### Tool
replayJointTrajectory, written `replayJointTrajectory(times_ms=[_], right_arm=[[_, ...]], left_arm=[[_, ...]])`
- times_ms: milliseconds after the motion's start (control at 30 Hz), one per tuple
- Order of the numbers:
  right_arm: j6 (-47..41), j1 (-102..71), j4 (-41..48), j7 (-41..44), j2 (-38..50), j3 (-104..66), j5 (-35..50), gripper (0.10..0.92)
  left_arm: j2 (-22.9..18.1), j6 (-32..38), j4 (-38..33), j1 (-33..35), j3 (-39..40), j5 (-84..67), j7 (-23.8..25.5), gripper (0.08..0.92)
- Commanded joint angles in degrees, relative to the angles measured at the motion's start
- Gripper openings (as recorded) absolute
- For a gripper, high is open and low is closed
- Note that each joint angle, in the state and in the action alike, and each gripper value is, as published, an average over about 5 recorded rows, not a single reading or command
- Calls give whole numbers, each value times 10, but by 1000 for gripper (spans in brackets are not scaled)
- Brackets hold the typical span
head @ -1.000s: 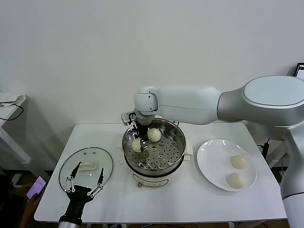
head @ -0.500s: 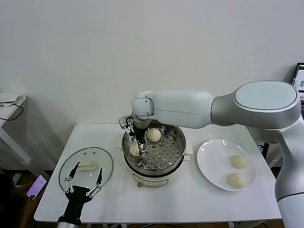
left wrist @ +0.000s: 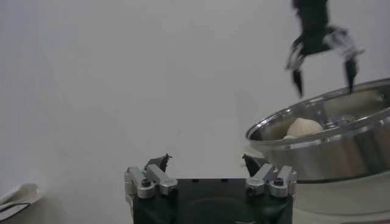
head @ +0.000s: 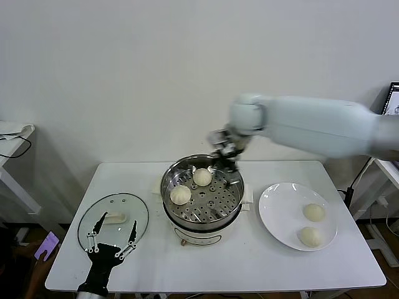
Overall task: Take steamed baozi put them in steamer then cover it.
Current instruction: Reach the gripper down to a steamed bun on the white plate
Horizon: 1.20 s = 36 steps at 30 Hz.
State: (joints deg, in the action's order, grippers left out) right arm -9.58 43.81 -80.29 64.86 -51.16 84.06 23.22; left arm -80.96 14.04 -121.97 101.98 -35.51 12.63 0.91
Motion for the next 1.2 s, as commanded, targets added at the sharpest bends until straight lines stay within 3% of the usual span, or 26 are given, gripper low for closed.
replayJointTrajectory(times_ms=[33,367,1200], right_arm=[[128,4,-26,65,224,-4,-102,823],[143,-202,14,33,286,-61,-171,823],[114,-363,83,5,227,-185,-201,823]], left_arm=[[-1,2,1,3,2,5,0,823],[-4,11,-6,12,-2,14,11,823],[-7,10,6,17,-8,20,13,823]])
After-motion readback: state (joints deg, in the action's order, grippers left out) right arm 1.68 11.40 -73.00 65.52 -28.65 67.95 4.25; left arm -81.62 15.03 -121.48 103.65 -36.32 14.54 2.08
